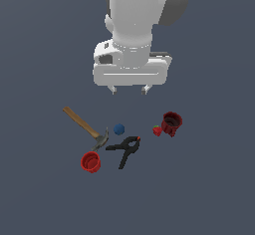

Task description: Pick up a designated object from a clutter of objects.

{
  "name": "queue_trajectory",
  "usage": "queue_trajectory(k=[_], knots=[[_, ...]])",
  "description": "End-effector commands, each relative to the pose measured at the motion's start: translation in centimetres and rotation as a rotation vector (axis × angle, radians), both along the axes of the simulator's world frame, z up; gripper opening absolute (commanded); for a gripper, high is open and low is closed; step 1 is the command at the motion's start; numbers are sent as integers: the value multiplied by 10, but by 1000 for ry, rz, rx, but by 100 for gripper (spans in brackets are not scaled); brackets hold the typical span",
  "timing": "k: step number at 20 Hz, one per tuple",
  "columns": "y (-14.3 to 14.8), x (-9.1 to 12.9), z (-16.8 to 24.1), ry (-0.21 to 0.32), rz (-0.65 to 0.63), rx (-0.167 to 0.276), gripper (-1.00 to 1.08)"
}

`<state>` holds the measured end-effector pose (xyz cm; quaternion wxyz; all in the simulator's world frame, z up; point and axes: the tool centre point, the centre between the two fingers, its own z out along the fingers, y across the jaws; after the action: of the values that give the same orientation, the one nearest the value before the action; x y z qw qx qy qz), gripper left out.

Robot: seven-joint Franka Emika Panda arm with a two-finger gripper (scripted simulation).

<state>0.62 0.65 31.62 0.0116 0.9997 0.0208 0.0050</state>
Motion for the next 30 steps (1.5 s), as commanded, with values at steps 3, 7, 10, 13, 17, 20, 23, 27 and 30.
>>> queue_trajectory(k=[3, 7, 10, 13, 17, 20, 23, 27, 30], knots=[[2, 1, 1, -3, 3, -1, 100], [16, 7, 6, -25, 22, -8, 100], [23, 9, 9, -35, 27, -11, 100], [23, 9, 10, -35, 26, -11, 100], [19, 9, 6, -32, 34, -10, 100], [14, 10, 0, -31, 50, -8, 100], [7, 12, -8, -28, 71, -6, 100], [-7, 13, -23, -24, 110, -1, 100], [-20, 14, -38, -21, 146, 3, 100]])
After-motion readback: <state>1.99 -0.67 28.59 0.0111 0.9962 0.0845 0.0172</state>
